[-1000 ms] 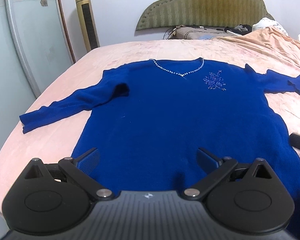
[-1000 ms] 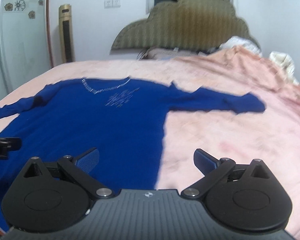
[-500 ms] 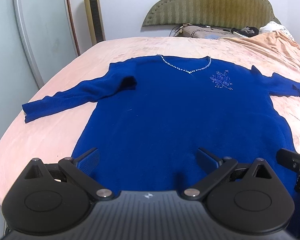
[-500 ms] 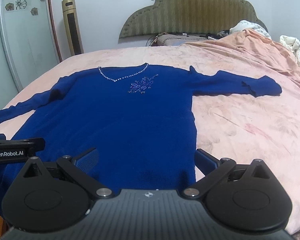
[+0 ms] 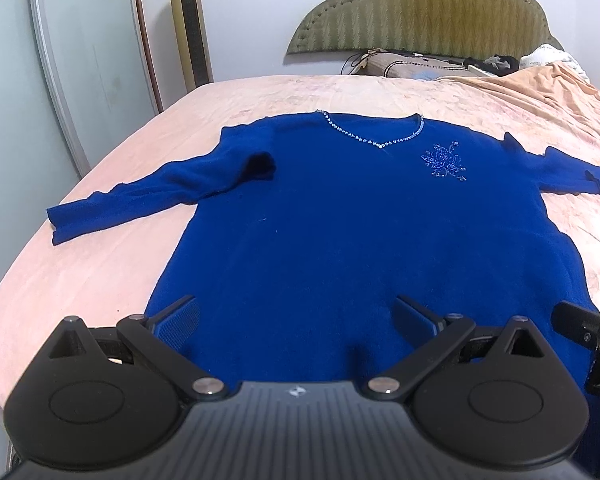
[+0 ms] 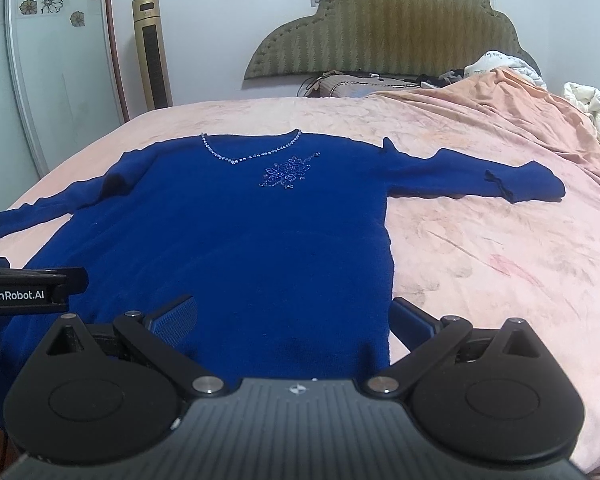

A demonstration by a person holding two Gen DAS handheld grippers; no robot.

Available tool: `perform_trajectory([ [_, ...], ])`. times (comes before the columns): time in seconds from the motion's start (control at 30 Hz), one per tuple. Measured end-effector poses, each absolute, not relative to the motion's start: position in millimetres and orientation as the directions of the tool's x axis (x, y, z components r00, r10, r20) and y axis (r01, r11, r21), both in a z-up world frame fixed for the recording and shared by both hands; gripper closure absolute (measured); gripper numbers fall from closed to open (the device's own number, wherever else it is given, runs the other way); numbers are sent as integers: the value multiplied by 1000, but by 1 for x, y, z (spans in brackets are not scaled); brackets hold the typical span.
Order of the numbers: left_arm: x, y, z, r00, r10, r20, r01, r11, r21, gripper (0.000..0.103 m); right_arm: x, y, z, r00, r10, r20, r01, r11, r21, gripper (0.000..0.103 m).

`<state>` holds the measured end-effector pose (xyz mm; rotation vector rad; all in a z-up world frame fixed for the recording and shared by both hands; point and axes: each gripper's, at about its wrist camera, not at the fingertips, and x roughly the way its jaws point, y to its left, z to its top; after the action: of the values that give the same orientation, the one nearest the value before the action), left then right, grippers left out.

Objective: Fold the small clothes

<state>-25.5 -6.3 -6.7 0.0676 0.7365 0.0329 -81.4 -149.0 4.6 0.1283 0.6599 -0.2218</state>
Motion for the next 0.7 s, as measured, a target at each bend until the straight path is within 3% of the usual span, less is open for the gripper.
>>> perform_trajectory([
  [0.7, -16, -20, 2, 765, 73, -640, 2, 993, 115, 0, -77, -162, 9, 787, -156, -597, 240, 969, 63, 0],
])
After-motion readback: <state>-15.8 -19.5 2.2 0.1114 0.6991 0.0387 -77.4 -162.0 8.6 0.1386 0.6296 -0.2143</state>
